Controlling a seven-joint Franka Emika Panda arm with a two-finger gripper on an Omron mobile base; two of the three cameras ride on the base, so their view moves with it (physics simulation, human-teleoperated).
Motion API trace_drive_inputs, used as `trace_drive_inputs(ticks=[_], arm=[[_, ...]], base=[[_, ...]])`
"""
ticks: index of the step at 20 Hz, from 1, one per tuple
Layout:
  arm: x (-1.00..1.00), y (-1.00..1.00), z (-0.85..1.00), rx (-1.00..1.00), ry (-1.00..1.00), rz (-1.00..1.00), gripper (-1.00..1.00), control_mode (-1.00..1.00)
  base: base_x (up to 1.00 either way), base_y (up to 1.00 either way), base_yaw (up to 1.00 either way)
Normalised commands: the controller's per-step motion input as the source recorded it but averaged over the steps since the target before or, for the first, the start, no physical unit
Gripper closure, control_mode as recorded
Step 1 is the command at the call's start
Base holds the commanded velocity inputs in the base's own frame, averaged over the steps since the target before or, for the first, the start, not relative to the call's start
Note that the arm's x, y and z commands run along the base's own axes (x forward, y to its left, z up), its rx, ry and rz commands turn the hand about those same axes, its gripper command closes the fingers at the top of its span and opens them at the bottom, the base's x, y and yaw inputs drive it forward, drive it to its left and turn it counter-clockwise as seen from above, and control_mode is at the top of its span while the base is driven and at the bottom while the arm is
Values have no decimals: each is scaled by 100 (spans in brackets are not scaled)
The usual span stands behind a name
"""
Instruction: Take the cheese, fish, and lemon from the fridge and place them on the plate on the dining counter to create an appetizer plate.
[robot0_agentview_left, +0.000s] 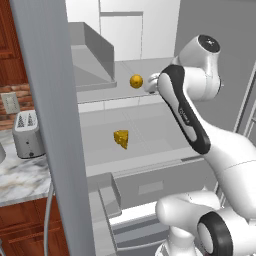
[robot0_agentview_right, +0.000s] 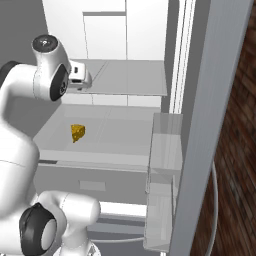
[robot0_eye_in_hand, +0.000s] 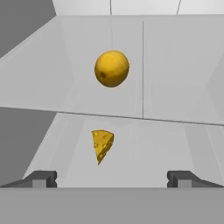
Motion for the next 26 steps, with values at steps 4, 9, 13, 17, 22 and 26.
trace_drive_inputs(ticks=[4,9,13,17,22,26], arm=[[40,12,0,0,0,0,-100,-100],[47,7,0,0,0,0,-100,-100],[43,3,0,0,0,0,-100,-100],[33,8,0,0,0,0,-100,-100],[35,14,-5,0,0,0,-100,-100],[33,13,-9,0,0,0,-100,-100]], base=[[0,0,0],[0,0,0],[0,0,0],[0,0,0],[0,0,0],[0,0,0]])
